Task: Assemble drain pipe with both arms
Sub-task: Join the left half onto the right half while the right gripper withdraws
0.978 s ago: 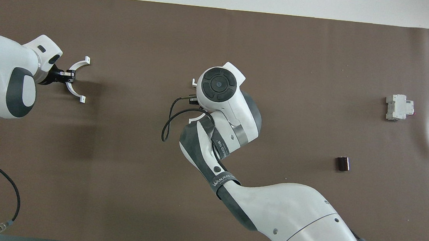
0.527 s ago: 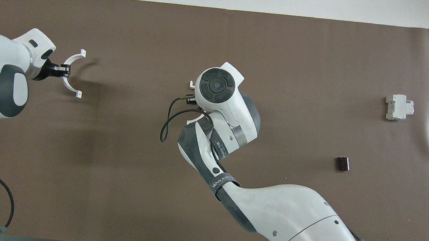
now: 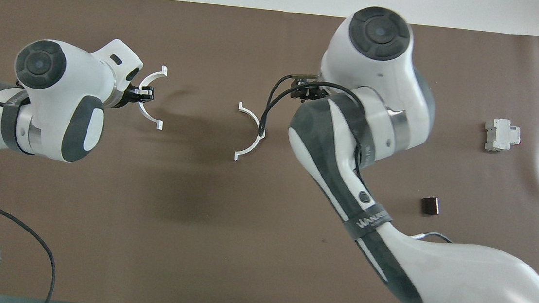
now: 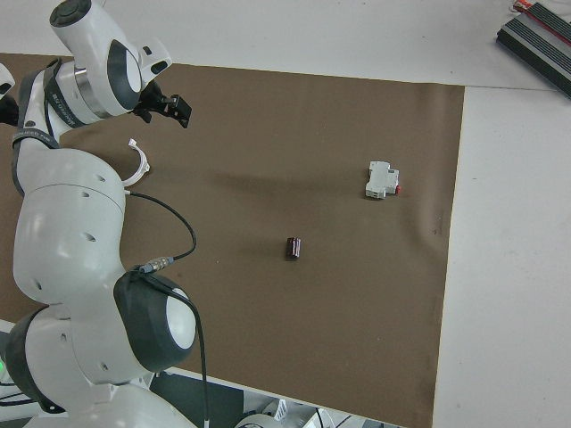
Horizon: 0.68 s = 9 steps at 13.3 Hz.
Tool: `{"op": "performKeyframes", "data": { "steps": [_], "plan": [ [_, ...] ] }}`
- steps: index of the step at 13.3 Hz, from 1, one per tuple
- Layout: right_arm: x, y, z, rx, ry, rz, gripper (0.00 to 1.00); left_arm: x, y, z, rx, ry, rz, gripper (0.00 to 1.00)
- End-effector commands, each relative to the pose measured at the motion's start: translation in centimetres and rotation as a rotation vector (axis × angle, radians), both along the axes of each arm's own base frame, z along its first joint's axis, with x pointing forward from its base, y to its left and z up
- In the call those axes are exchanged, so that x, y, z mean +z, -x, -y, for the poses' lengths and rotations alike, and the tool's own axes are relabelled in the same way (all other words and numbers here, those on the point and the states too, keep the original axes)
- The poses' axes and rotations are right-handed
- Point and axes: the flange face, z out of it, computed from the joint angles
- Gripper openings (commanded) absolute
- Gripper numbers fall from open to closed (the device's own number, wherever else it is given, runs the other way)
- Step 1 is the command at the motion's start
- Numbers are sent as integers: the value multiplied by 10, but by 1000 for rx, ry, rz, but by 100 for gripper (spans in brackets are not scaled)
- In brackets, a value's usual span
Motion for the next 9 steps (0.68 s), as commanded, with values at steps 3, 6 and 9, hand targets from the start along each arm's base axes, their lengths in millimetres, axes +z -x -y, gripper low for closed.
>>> {"op": "performKeyframes", "data": {
  "steps": [3, 6, 9],
  "plan": [
    [93, 27, 145, -27, -5, -76, 100, -30, 21, 91, 63, -74, -6, 0],
    [139, 58, 207, -11, -5, -103, 100, -39, 28, 125, 61, -86, -16, 0],
    [135, 73, 245, 16, -11, -132, 100, -51, 40, 143, 56, -95, -25, 0]
  ]
}}
